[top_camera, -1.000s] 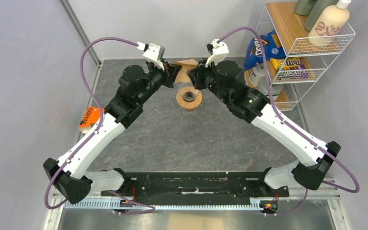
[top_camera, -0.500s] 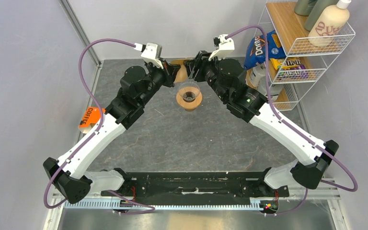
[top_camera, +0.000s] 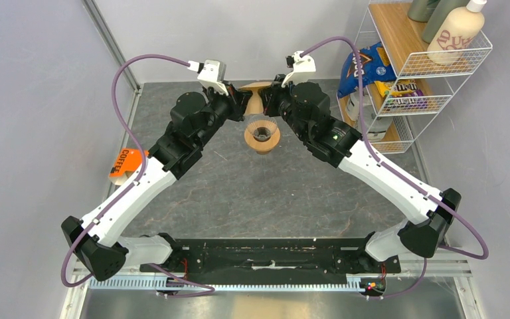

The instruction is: Place the coffee filter in the dripper

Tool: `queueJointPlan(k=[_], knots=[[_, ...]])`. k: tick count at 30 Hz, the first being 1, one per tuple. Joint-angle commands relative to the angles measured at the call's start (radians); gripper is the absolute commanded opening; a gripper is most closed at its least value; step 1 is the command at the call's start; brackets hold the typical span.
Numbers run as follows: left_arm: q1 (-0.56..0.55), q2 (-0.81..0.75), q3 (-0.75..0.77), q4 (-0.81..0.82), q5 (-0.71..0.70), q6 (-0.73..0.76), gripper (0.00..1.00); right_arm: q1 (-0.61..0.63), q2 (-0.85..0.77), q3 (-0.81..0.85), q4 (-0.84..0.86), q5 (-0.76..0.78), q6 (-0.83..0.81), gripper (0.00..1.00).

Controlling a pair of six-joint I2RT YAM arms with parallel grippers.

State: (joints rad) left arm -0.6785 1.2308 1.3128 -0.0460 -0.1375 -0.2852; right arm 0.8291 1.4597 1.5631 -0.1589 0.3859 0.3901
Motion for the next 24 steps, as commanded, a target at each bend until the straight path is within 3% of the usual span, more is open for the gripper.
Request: queueJointPlan(k=[1,4,8,12,15,19,24], knots=[[-0.006,0.001,0.039,0.041,-0.024,-0.016,0.13,-0.001,-0.016,0.033,-0.010,0.027,-0.021,0.00],[-0.006,0.001,0.039,0.067,-0.024,-0.008,0.18,0.000,-0.015,0.038,-0.027,0.023,-0.029,0.00],[-0.006,0.005,0.040,0.072,-0.024,-0.001,0.33,-0.001,-0.011,0.041,-0.041,0.019,-0.042,0.00],[-0.006,0.013,0.042,0.070,-0.018,0.017,0.34,-0.001,-0.005,0.048,-0.041,0.005,-0.054,0.00],[-0.006,0.023,0.048,0.065,-0.019,0.037,0.25,-0.001,-0.001,0.054,-0.045,-0.003,-0.059,0.00],[-0.006,0.022,0.055,0.077,-0.067,0.062,0.04,-0.001,-0.005,0.053,-0.062,0.005,-0.062,0.00],[-0.006,0.023,0.062,0.100,-0.080,0.070,0.02,-0.001,-0.015,0.042,-0.089,0.006,-0.056,0.00]])
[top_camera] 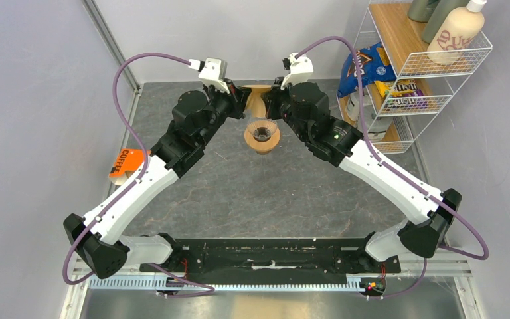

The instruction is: Place the coffee filter in the dripper

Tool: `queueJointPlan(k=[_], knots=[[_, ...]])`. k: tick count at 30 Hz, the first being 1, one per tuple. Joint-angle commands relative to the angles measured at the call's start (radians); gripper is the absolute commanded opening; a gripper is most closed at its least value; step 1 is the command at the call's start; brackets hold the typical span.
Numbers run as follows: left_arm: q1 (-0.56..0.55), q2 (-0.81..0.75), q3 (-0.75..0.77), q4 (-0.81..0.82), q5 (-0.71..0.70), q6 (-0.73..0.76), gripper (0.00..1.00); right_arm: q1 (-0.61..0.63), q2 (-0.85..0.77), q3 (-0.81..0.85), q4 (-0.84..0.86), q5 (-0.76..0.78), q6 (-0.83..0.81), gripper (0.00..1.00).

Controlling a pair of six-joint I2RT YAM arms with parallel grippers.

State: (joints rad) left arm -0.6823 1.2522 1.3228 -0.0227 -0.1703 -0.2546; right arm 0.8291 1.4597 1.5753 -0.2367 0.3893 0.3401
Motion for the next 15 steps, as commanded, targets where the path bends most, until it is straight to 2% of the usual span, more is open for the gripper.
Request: queueJointPlan(k=[1,9,10,13,15], knots=[[-0.002,0.001,0.052,0.080,-0.048,0.041,0.02,-0.001,-0.016,0.029,-0.014,0.002,-0.005,0.00],[-0.002,-0.001,0.048,0.094,-0.030,0.042,0.03,-0.001,-0.021,0.024,-0.021,0.006,0.010,0.00],[-0.002,-0.005,0.044,0.091,-0.026,0.035,0.07,-0.002,-0.019,0.027,-0.014,0.010,0.010,0.00],[-0.002,-0.017,0.027,0.059,-0.010,-0.009,0.39,-0.001,-0.016,0.034,0.026,0.035,0.008,0.00],[0.000,-0.032,0.004,0.045,-0.023,-0.062,0.53,-0.001,-0.014,0.037,0.055,0.056,0.006,0.00]])
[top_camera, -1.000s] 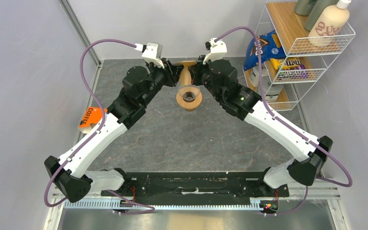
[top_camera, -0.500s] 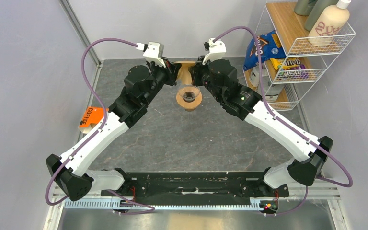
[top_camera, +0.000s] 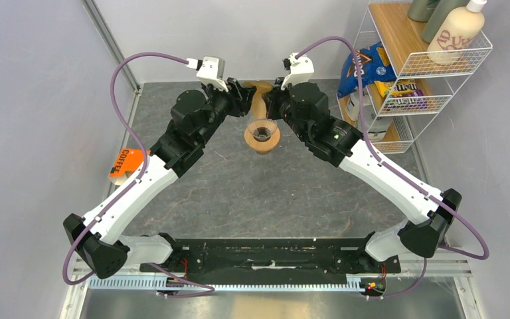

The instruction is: Place the coffee filter in the dripper

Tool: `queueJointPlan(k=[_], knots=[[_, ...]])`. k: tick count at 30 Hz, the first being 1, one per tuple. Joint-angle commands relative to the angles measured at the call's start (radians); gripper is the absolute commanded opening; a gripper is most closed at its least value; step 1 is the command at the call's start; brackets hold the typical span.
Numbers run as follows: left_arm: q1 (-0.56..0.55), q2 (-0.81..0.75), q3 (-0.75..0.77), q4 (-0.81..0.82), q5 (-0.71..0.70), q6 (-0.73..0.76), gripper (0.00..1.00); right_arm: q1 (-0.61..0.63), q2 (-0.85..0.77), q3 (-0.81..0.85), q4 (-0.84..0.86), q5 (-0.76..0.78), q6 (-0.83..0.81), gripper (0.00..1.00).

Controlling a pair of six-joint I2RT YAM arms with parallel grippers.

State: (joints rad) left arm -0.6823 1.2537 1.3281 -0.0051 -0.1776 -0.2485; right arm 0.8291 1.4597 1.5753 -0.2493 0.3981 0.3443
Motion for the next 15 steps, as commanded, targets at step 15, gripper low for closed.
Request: queueJointPlan(k=[15], knots=[[0.073,-0.053,-0.045,0.023,0.058,-0.512,0.86,-0.002,-0.045,-0.026,0.213,0.057,0.027,0.00]])
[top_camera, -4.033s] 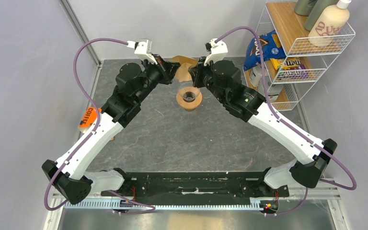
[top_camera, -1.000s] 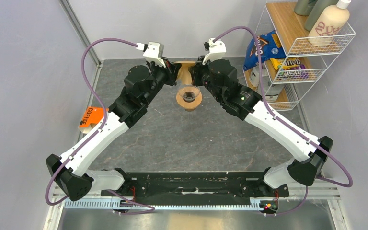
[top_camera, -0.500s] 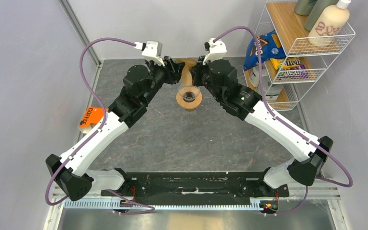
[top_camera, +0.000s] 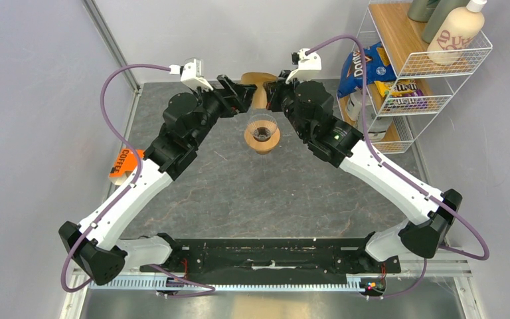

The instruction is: Place the coffee filter in the dripper

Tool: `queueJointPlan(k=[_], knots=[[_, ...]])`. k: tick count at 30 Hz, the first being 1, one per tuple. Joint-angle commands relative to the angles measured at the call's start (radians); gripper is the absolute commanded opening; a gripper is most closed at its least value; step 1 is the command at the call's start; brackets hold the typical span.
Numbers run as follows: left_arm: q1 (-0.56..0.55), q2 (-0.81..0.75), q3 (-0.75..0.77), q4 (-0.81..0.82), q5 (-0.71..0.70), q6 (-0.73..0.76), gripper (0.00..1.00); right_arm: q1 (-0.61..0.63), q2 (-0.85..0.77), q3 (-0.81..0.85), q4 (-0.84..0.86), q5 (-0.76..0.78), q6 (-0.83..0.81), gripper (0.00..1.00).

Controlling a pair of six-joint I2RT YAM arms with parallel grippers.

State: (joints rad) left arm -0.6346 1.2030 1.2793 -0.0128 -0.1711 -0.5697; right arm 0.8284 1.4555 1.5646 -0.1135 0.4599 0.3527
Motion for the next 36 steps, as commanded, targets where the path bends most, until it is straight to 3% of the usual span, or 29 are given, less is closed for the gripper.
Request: queueJointPlan(k=[1,8,16,20,23,27,29,31,36], knots=[[0.035,0.002,0.010,0.032,0.063,-0.209,0.85,-0.002,-0.044,-0.018,0.077,-0.010,0.021,0.00],[0.067,0.046,0.054,0.035,0.132,-0.294,0.69,-0.002,-0.051,-0.028,0.080,-0.034,0.026,0.00],[0.067,0.051,0.041,0.025,0.146,-0.298,0.71,-0.002,-0.045,-0.029,0.088,-0.028,0.018,0.00],[0.067,0.057,0.047,0.034,0.152,-0.307,0.51,-0.002,-0.048,-0.037,0.092,-0.045,0.023,0.00],[0.067,0.059,0.048,0.046,0.160,-0.298,0.30,-0.001,-0.049,-0.038,0.093,-0.046,0.021,0.00],[0.067,0.054,0.042,0.044,0.157,-0.280,0.14,-0.002,-0.053,-0.042,0.095,-0.045,-0.026,0.16],[0.067,0.051,0.041,0.045,0.160,-0.262,0.09,-0.002,-0.059,-0.047,0.087,-0.045,-0.063,0.37],[0.067,0.049,0.044,0.048,0.165,-0.234,0.05,-0.002,-0.069,-0.047,0.059,-0.032,-0.098,0.49],[0.066,0.055,0.064,0.019,0.166,-0.138,0.02,-0.002,-0.102,-0.052,0.016,0.009,-0.199,0.55]])
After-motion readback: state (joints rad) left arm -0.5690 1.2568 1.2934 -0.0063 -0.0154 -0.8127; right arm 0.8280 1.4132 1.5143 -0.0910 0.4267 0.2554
